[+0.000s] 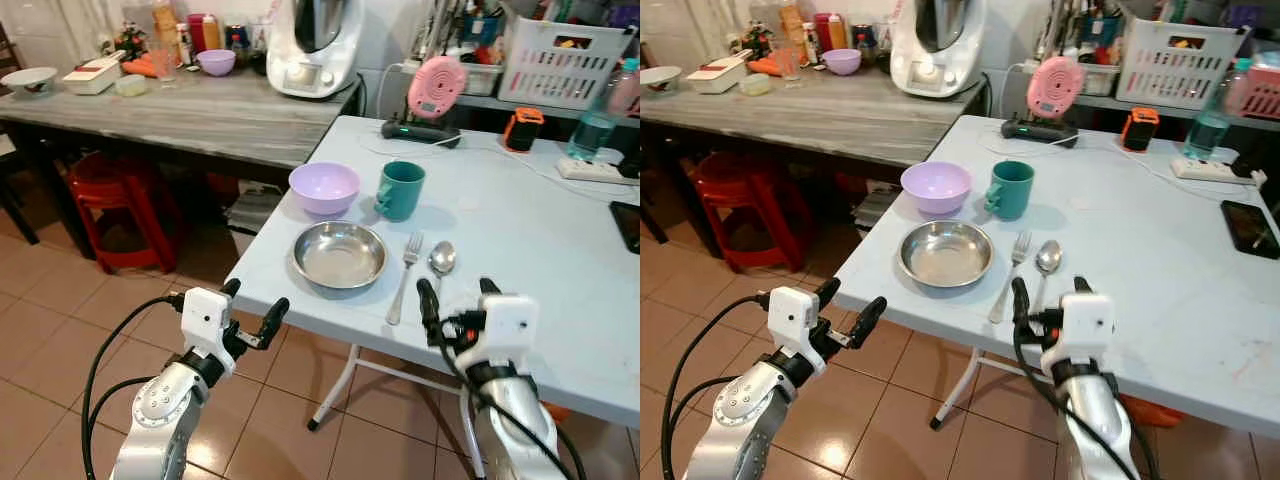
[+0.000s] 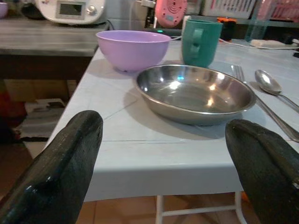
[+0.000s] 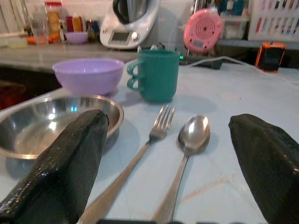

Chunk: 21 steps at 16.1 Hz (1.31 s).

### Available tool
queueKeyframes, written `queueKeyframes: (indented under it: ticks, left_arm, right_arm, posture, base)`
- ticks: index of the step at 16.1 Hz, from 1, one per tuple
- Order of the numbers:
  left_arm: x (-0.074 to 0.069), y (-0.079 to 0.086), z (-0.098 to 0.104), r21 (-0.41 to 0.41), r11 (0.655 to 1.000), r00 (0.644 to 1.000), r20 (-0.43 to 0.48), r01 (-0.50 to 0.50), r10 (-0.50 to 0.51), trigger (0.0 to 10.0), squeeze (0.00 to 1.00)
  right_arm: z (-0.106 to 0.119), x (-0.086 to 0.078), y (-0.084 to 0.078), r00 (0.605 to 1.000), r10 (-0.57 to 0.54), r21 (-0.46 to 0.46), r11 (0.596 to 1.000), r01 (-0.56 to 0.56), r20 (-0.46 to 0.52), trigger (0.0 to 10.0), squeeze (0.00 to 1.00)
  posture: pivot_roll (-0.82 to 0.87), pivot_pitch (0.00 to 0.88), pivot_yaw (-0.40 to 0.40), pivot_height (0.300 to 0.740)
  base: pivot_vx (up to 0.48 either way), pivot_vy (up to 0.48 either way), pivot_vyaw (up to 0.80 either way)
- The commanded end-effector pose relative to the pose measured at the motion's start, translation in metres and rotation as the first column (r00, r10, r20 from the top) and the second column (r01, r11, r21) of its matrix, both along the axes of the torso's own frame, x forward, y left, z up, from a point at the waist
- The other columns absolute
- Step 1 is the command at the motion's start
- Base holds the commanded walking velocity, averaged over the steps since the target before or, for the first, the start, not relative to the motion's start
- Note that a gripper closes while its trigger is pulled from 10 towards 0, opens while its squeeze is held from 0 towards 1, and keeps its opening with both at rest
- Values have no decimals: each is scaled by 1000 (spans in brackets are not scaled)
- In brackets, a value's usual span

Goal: Setting the table

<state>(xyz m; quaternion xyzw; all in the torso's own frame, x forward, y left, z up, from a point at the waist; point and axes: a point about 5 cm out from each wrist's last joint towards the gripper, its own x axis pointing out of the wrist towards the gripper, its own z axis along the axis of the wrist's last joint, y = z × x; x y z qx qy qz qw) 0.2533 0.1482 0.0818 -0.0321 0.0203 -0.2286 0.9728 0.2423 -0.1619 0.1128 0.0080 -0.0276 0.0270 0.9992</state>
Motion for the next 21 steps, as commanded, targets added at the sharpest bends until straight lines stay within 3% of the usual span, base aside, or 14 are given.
queueKeyframes:
  ticks: [1,4,5,10,14,15,17,21]
  left_arm:
    - [0,0,5,15,999,999,19,34,-34,10000,0]
    - [-4,-2,6,73,991,992,33,116,-118,10000,0]
    - [-6,1,5,86,988,991,27,130,-132,10000,0]
    - [-12,-1,2,77,989,992,15,125,-127,10000,0]
    - [-15,2,3,82,991,994,14,110,-112,10000,0]
    - [-15,2,3,88,990,993,13,114,-115,10000,0]
    - [-16,2,5,92,987,991,20,130,-132,10000,0]
    - [-11,-1,13,79,982,983,47,171,-175,10000,0]
  right_arm:
    - [2,6,-3,1000,8,21,1000,-8,-11,10000,0]
    - [8,20,-7,999,7,100,995,-4,-37,10000,0]
    - [10,33,-6,998,8,153,988,2,-63,10000,0]
    - [18,68,11,990,28,180,984,-3,-137,10000,0]
    - [21,80,30,987,90,247,968,-55,-134,10000,0]
    - [21,84,31,987,73,172,984,-49,-140,10000,0]
    - [16,83,37,976,115,281,958,-59,-187,10000,0]
    - [9,88,37,968,97,310,951,-20,-233,10000,0]
  posture:
    - [-1,0,9,740]
    - [3,0,10,740]
    - [4,0,13,740]
    - [21,0,8,740]
    - [44,0,11,740]
    - [47,0,14,740]
    - [45,0,19,740]
    - [43,0,39,740]
  base:
    - [0,0,0]
    - [0,0,0]
    - [0,0,0]
    - [0,0,0]
    - [0,0,0]
    - [0,0,0]
    - [0,0,0]
    - [0,0,0]
